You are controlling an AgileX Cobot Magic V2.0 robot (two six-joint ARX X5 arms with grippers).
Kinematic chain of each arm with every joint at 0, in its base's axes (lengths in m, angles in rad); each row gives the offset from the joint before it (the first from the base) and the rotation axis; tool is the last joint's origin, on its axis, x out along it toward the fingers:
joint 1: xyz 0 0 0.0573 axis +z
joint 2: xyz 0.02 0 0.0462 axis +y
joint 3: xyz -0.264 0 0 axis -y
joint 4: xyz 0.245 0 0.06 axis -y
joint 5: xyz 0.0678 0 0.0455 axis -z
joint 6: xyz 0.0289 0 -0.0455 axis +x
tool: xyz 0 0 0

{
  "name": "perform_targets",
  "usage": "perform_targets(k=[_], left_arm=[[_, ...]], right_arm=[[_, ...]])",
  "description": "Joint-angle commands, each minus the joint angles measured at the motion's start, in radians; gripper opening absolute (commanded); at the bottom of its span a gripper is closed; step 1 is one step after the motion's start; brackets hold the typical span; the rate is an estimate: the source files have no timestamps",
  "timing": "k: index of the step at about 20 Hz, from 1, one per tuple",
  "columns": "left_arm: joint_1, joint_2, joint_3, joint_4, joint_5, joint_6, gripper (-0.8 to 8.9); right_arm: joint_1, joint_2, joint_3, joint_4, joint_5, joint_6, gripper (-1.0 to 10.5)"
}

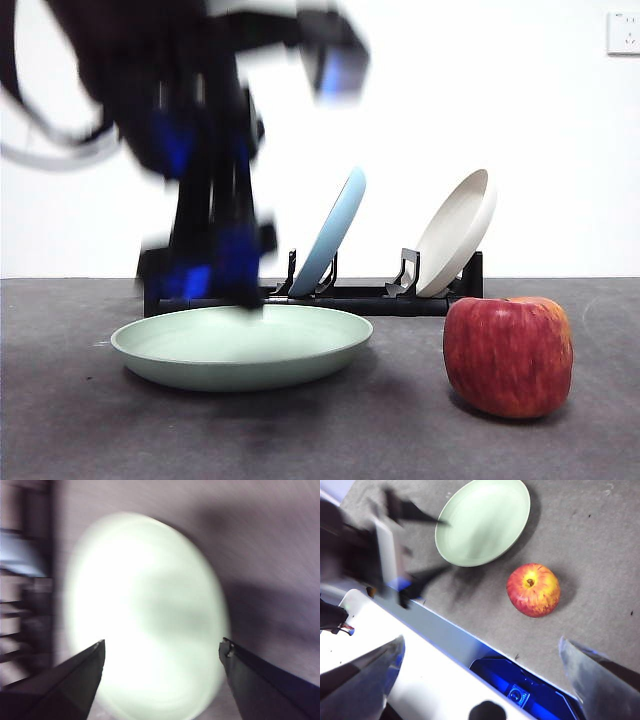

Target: Take the green plate from the plate rack,put the plate on the table,take the apple from the table,put the apple in the plate

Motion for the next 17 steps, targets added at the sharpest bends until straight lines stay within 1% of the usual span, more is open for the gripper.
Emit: perform_targets(k=[1, 3, 4, 6, 8, 9, 10, 12, 13, 14, 17], left_arm=[[-0.003, -0.104, 0.067, -0.103, 0.0, -0.153, 3.87], [-0.003, -0.201, 0.15, -0.201, 0.004, -0.281, 3.86], [-0.003, -0.253, 0.198, -0.248, 0.006, -0.326, 3.86], [-0.003, -0.334, 0.287, -0.329, 0.026, -0.386, 3.86], [-0.003, -0.396, 0.374, -0.402, 0.096, -0.433, 3.86], [-0.003, -0.418, 0.411, -0.434, 0.127, -0.457, 3.86], [-0.003, -0.443, 0.454, -0.468, 0.154, -0.48, 3.86], [-0.003, -0.473, 0.516, -0.518, 0.185, -0.511, 3.86], [-0.003, -0.482, 0.538, -0.536, 0.196, -0.522, 3.86], [-0.003, -0.488, 0.557, -0.554, 0.212, -0.529, 3.86], [-0.003, -0.488, 0.586, -0.589, 0.23, -0.531, 3.85]], right_arm=[[0.003, 0.019, 0.003, 0.023, -0.003, 0.007, 6.8], [0.003, 0.052, 0.003, 0.06, -0.003, 0.007, 6.8], [0.003, 0.079, 0.003, 0.081, -0.003, 0.007, 6.8], [0.021, 0.138, 0.003, 0.126, 0.0, 0.007, 6.8], [0.058, 0.212, 0.003, 0.188, 0.007, 0.01, 6.8], [0.083, 0.249, 0.003, 0.222, 0.028, 0.029, 6.8], [0.124, 0.298, 0.003, 0.261, 0.082, 0.046, 6.8], [0.209, 0.389, 0.003, 0.311, 0.214, 0.048, 6.9], [0.248, 0.431, 0.003, 0.327, 0.267, 0.048, 6.9], [0.279, 0.467, 0.003, 0.338, 0.305, 0.049, 6.9], [0.342, 0.549, 0.003, 0.371, 0.377, 0.051, 6.9]])
